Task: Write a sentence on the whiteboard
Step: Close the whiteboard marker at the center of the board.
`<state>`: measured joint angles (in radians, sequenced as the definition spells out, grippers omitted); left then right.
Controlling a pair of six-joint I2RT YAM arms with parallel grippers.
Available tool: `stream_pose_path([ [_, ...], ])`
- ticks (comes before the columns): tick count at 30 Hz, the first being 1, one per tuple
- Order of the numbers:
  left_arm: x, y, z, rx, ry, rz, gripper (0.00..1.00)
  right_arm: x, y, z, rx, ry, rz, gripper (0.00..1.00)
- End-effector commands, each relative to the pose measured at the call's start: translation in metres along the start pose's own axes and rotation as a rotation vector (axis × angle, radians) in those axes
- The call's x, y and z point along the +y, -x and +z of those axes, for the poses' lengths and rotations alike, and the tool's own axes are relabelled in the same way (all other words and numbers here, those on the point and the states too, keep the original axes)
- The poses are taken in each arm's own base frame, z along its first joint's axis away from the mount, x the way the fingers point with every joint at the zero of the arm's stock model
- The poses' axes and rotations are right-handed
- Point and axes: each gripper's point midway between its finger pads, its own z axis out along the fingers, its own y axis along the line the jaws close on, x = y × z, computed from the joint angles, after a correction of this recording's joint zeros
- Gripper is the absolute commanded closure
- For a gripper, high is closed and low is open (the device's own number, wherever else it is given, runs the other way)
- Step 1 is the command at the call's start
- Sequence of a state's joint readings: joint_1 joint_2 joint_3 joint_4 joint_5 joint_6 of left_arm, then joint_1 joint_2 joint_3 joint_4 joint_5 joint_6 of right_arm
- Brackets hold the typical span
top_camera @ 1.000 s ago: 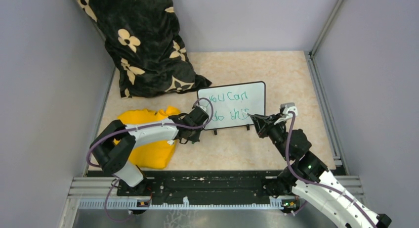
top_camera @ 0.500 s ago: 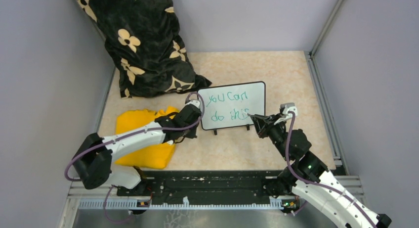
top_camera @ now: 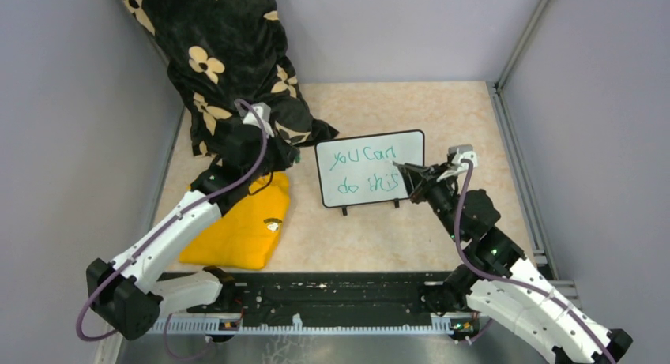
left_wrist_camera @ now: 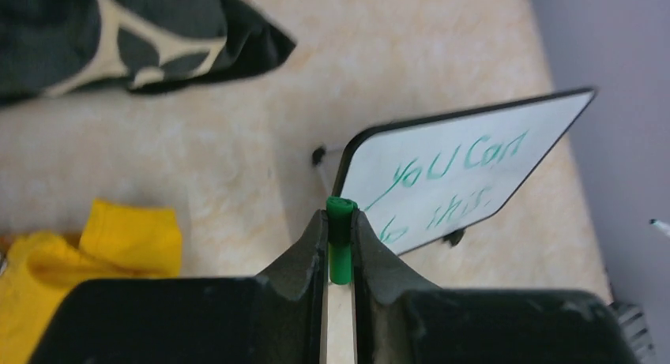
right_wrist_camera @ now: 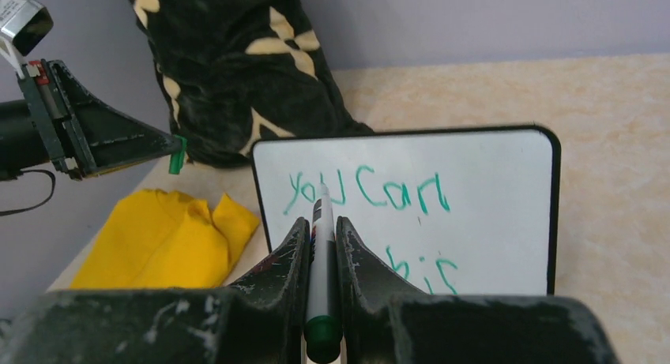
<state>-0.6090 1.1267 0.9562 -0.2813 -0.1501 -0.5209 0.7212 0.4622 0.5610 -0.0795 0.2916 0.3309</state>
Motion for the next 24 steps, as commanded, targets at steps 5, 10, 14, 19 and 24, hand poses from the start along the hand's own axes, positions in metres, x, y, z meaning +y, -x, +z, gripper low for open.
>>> stream_pose_path([
  [5,-0.066,0.108,-0.04,-0.278,-0.4,-0.267,1.0,0.056,0.115,0.029,-0.288,0.119,0.032,1.0],
  [10,-0.075,0.133,-0.061,-0.37,-0.541,-0.408,1.0,0.094,0.139,0.025,-0.408,0.126,-0.079,1.0],
  [14,-0.084,0.14,-0.071,-0.367,-0.658,-0.507,1.0,0.113,0.143,0.007,-0.518,0.101,-0.168,1.0],
  [19,-0.082,0.142,-0.08,-0.355,-0.745,-0.639,1.0,0.129,0.126,-0.012,-0.602,0.05,-0.365,1.0],
  [24,-0.083,0.156,-0.077,-0.334,-0.807,-0.716,1.0,0.131,0.124,-0.017,-0.673,-0.053,-0.486,1.0],
])
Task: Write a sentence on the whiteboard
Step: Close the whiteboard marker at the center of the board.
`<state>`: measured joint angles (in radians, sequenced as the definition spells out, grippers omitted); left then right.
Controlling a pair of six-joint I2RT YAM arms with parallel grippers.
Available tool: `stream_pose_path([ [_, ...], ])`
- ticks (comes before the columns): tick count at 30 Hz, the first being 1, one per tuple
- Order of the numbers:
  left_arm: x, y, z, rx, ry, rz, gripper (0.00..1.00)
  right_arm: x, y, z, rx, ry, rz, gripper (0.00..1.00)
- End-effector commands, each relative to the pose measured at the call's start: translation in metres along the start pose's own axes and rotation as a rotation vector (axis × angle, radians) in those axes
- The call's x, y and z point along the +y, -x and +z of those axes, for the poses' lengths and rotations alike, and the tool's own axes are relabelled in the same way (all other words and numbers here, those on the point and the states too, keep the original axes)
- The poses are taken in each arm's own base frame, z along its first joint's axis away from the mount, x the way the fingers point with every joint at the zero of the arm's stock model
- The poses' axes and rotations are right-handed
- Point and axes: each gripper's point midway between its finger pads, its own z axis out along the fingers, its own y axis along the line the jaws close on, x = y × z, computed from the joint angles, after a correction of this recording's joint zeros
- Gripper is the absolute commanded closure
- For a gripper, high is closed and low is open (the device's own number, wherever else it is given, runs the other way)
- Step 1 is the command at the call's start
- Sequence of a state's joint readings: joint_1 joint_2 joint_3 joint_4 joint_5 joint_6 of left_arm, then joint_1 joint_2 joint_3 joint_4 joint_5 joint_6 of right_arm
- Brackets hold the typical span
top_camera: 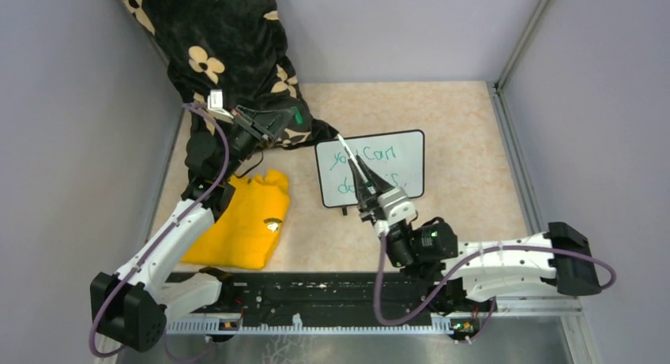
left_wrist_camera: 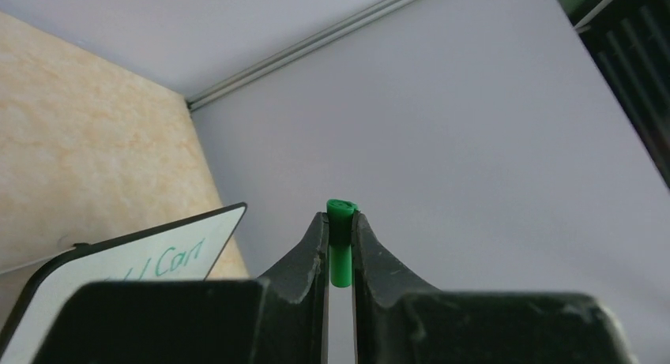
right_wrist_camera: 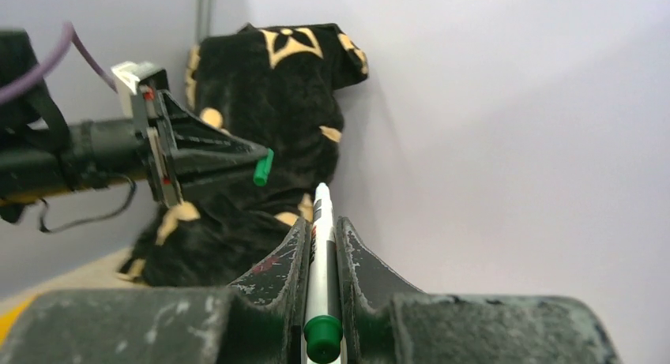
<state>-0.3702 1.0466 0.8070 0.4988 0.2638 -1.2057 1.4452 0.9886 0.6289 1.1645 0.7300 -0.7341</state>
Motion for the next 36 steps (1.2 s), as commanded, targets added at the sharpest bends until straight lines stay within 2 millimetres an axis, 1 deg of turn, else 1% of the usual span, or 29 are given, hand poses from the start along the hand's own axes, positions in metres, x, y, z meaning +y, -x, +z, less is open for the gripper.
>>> stream_pose_path([
  [1,-0.036,0.012,0.009,0.017,-0.158,-0.117,1.0,-0.038,0.027,-0.001,-0.087,-0.2,-0.154,1.0],
  [4,-0.053,0.014,0.024,0.066,-0.239,-0.139,1.0,-0.027,0.031,0.006,-0.107,-0.157,-0.236,1.0],
  [7,-0.071,0.014,0.027,0.101,-0.354,-0.17,1.0,-0.023,0.033,0.015,-0.116,-0.127,-0.225,1.0],
  [9,-0.078,0.012,0.025,0.127,-0.394,-0.2,1.0,-0.021,0.035,0.019,-0.128,-0.1,-0.188,1.0],
  [11,-0.084,0.011,0.022,0.136,-0.407,-0.198,1.0,-0.013,0.037,0.021,-0.142,-0.043,-0.161,1.0],
  [13,-0.092,0.012,0.017,0.128,-0.42,-0.164,1.0,-0.005,0.041,0.022,-0.162,0.006,-0.131,1.0],
  [17,-0.111,0.015,0.009,0.11,-0.449,-0.084,1.0,0.0,0.052,0.024,-0.204,0.041,-0.08,1.0],
  [23,-0.129,0.014,-0.003,0.101,-0.443,-0.008,1.0,0.007,0.063,0.026,-0.235,0.088,-0.003,1.0],
  [27,-0.135,0.01,-0.007,0.112,-0.415,0.034,1.0,0.006,0.069,0.024,-0.246,0.099,0.032,1.0],
  [31,-0.134,0.002,-0.009,0.126,-0.409,0.006,1.0,0.005,0.077,0.022,-0.264,0.12,0.072,1.0],
  [36,-0.136,-0.008,-0.007,0.135,-0.412,-0.032,1.0,0.003,0.081,0.022,-0.284,0.105,0.128,1.0],
])
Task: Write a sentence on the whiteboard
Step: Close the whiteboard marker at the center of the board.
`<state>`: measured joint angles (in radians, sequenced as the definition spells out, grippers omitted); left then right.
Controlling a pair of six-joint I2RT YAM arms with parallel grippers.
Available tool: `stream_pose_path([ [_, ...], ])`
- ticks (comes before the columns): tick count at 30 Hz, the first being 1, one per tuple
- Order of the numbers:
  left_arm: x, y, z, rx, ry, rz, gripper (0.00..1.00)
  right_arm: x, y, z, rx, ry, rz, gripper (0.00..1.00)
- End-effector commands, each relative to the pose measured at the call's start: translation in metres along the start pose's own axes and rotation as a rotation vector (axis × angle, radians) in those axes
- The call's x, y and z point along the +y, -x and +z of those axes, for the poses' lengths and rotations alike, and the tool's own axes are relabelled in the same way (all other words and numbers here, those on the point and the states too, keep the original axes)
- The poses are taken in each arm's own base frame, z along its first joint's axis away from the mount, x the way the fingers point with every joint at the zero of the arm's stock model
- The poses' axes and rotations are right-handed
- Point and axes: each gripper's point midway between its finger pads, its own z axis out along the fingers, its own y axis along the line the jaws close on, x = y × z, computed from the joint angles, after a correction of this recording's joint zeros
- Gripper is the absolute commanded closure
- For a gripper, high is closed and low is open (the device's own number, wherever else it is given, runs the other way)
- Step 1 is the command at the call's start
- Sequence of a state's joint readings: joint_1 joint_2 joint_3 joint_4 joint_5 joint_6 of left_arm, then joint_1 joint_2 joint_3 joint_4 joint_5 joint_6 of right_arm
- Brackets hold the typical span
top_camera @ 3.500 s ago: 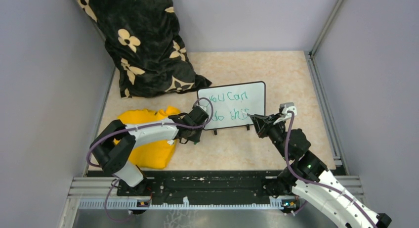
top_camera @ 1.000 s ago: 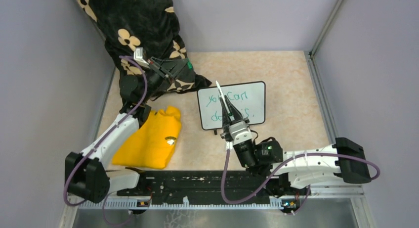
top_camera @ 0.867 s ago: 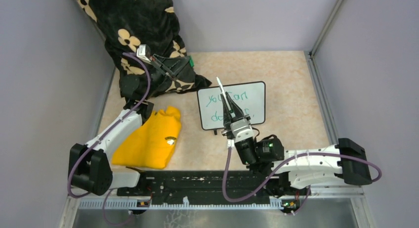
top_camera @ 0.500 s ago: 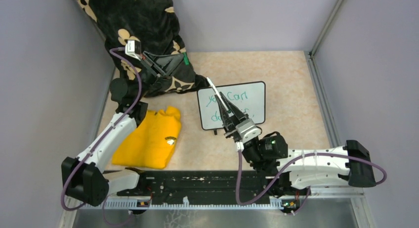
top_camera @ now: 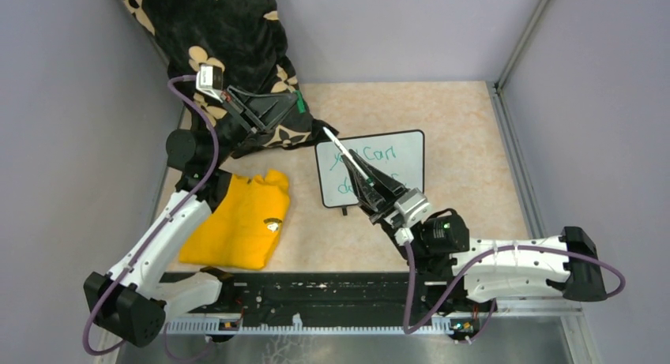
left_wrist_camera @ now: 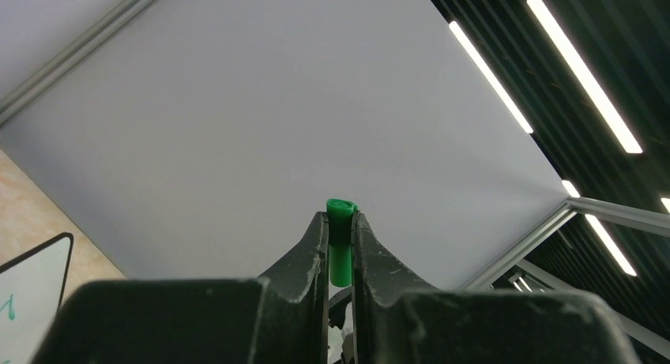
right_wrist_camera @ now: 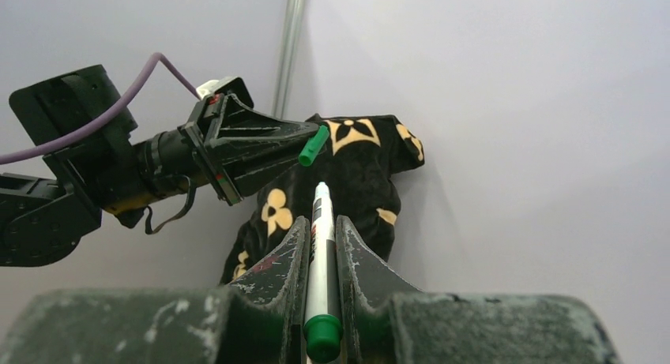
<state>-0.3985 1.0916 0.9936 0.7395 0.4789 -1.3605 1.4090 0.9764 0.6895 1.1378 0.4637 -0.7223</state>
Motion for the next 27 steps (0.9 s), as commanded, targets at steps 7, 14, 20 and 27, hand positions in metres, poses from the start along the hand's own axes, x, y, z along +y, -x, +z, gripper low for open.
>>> stream_pose_path([
  [7,-0.004,-0.002,0.005,-0.092,0.01,-0.083,1.0,-0.02,0.029,0.011,-0.121,-0.126,0.147,1.0],
  [14,-0.002,0.004,0.001,-0.174,0.038,-0.142,1.0,-0.023,0.028,0.013,-0.14,-0.199,0.162,1.0],
  [20,-0.002,-0.001,0.003,-0.19,0.054,-0.169,1.0,-0.022,0.027,0.013,-0.142,-0.214,0.171,1.0],
  [27,-0.007,-0.008,0.006,-0.176,0.045,-0.174,1.0,-0.02,0.026,0.015,-0.138,-0.209,0.176,1.0],
])
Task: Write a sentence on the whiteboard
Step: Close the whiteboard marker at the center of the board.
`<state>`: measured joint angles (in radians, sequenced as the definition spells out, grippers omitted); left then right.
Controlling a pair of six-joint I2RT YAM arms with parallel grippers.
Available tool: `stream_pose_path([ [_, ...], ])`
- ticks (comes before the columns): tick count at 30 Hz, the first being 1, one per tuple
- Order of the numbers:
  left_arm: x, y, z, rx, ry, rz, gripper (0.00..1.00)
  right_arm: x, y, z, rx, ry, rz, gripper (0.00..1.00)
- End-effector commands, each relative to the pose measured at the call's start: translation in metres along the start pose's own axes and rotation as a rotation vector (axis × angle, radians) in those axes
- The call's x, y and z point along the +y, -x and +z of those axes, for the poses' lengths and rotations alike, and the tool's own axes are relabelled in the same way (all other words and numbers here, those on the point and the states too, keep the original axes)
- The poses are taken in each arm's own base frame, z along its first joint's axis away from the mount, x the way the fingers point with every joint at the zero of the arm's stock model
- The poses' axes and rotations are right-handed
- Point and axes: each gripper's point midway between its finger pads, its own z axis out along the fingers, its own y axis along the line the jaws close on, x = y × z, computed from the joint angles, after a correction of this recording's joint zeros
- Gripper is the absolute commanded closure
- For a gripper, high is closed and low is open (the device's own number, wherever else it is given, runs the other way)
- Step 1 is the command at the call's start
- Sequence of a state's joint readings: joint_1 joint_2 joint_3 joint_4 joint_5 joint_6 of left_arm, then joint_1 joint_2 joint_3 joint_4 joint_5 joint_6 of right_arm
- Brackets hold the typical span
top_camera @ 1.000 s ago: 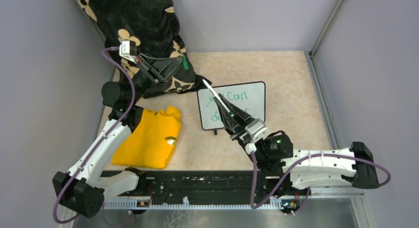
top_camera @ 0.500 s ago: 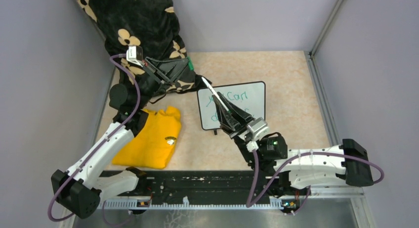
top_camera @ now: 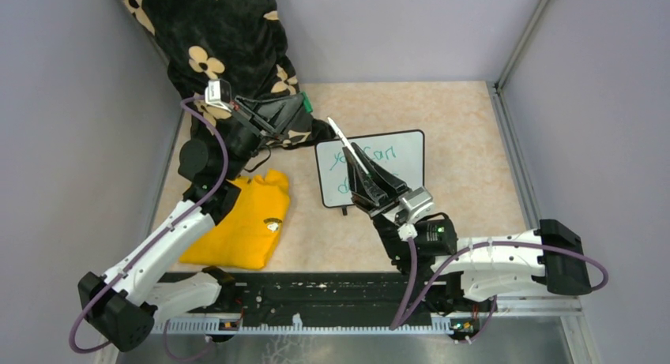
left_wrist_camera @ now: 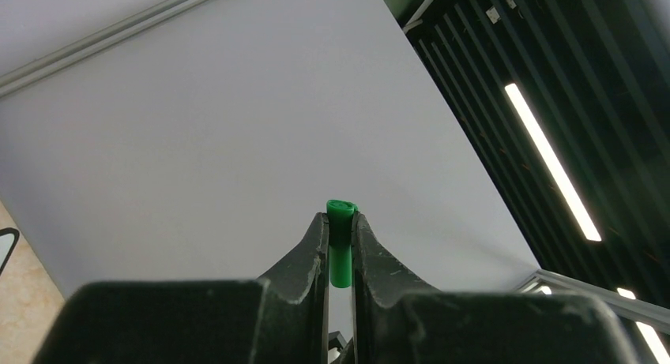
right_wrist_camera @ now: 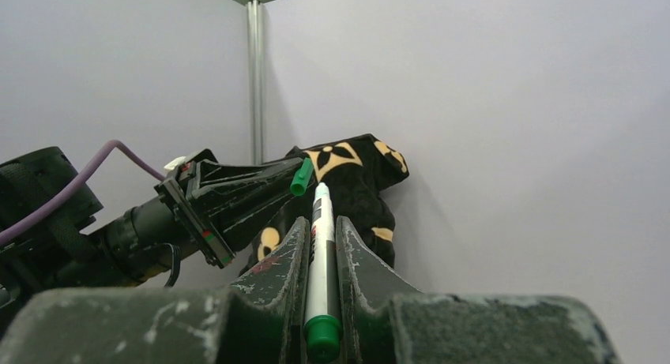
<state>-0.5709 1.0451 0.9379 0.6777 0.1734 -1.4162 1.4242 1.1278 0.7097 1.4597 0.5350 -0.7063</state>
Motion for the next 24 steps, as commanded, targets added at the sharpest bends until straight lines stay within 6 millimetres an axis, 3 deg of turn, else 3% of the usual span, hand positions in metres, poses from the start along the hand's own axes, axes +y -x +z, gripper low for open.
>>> stream_pose_path([
  [1,-0.011,-0.001,0.0,-0.015,-0.02,-0.005,1.0,-0.009,0.023,0.01,-0.055,-0.055,0.063,1.0],
  [24,-0.025,-0.014,0.012,0.015,-0.066,0.018,1.0,-0.001,0.017,0.009,-0.032,-0.03,0.071,1.0],
])
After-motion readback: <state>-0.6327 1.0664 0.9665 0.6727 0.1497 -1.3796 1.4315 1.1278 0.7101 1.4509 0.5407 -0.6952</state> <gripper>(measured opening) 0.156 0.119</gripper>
